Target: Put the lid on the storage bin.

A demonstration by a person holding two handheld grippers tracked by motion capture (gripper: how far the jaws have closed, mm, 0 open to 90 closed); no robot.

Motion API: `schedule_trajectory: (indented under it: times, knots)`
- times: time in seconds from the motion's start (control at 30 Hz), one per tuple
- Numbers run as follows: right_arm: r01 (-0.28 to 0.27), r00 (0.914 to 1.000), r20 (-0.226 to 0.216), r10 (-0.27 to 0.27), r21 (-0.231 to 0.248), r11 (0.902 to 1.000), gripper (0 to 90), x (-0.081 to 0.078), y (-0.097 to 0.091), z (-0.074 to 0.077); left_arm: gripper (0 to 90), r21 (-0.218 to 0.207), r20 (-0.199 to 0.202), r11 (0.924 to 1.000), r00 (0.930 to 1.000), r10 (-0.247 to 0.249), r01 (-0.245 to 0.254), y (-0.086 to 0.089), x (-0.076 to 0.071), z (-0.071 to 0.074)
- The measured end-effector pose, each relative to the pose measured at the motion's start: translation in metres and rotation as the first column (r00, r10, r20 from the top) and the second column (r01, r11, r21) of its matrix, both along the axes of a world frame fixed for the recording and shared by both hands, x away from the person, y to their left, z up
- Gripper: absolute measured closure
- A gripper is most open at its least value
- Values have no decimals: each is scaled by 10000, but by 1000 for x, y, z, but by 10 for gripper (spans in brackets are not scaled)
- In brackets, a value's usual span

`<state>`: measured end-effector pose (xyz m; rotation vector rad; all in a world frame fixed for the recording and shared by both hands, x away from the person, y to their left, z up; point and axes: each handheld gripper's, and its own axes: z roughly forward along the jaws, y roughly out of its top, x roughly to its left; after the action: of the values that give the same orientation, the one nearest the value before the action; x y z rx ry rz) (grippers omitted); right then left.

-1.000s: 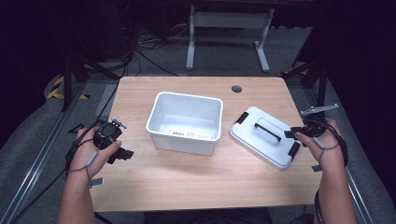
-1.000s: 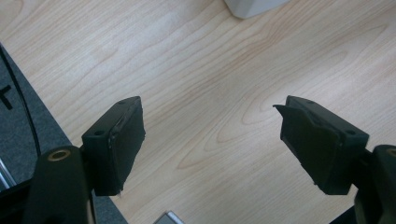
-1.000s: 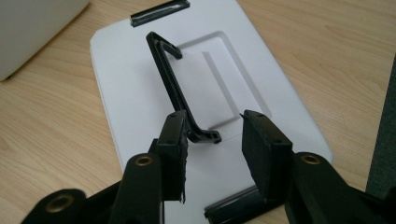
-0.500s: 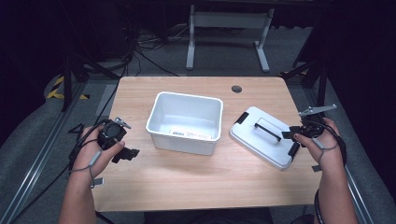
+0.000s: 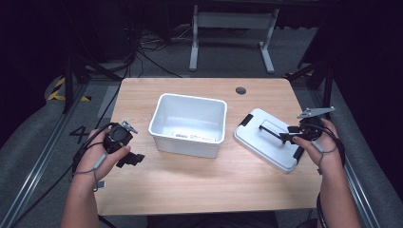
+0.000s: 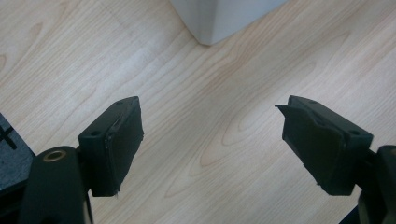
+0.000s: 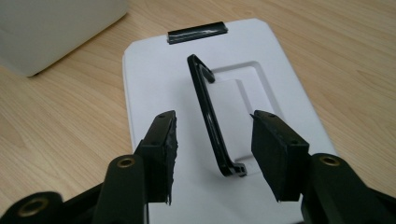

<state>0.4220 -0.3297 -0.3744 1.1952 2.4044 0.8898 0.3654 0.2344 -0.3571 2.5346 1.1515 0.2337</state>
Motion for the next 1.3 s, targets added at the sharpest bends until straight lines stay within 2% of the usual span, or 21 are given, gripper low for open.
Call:
schedule_trajectory:
  times: [0.13, 0.2, 0.5, 0.63, 0.77, 0.93, 1.03, 1.13, 1.17, 1.3]
  knots:
    - [-326, 9993, -174, 320, -356, 9988, 510, 7, 9, -9, 207, 72, -106, 9999, 9999, -120, 121, -1, -3, -2]
    - [-483, 9987, -219, 470, -614, 9969, 478, 13, 15, -15, 207, 102, -132, 9999, 9998, -115, 116, -1, -5, -2]
    - [-594, 9969, -561, 546, -876, 9944, 485, 28, 18, -33, 207, 272, -343, 9996, 9994, -81, 90, 2, -9, -9]
    - [-810, 9946, -737, 733, -1069, 9910, 560, 35, 18, -43, 207, 293, -340, 9996, 9994, 25, -15, 4, -13, -11]
    - [-1077, 9926, -697, 991, -1328, 9853, 648, 39, 21, -46, 206, 377, -401, 9993, 9992, 62, -47, 6, -15, -12]
    - [-1252, 9910, -656, 1171, -1372, 9826, 657, 43, 24, -47, 206, 340, -464, 9993, 9988, 181, -165, 9, -19, -13]
    - [-1289, 9902, -743, 1186, -1550, 9795, 711, 45, 24, -49, 205, 370, -402, 9991, 9990, 215, -200, 10, -21, -13]
    - [-1320, 9893, -826, 1206, -1502, 9798, 752, 46, 23, -50, 205, 383, -412, 9990, 9988, 257, -242, 11, -22, -13]
    - [-1374, 9890, -759, 1267, -1577, 9779, 797, 46, 23, -49, 205, 398, -400, 9989, 9988, 268, -252, 12, -22, -13]
    - [-1437, 9891, -588, 1353, -1775, 9736, 818, 47, 22, -47, 204, 363, -442, 9989, 9985, 320, -304, 12, -23, -14]
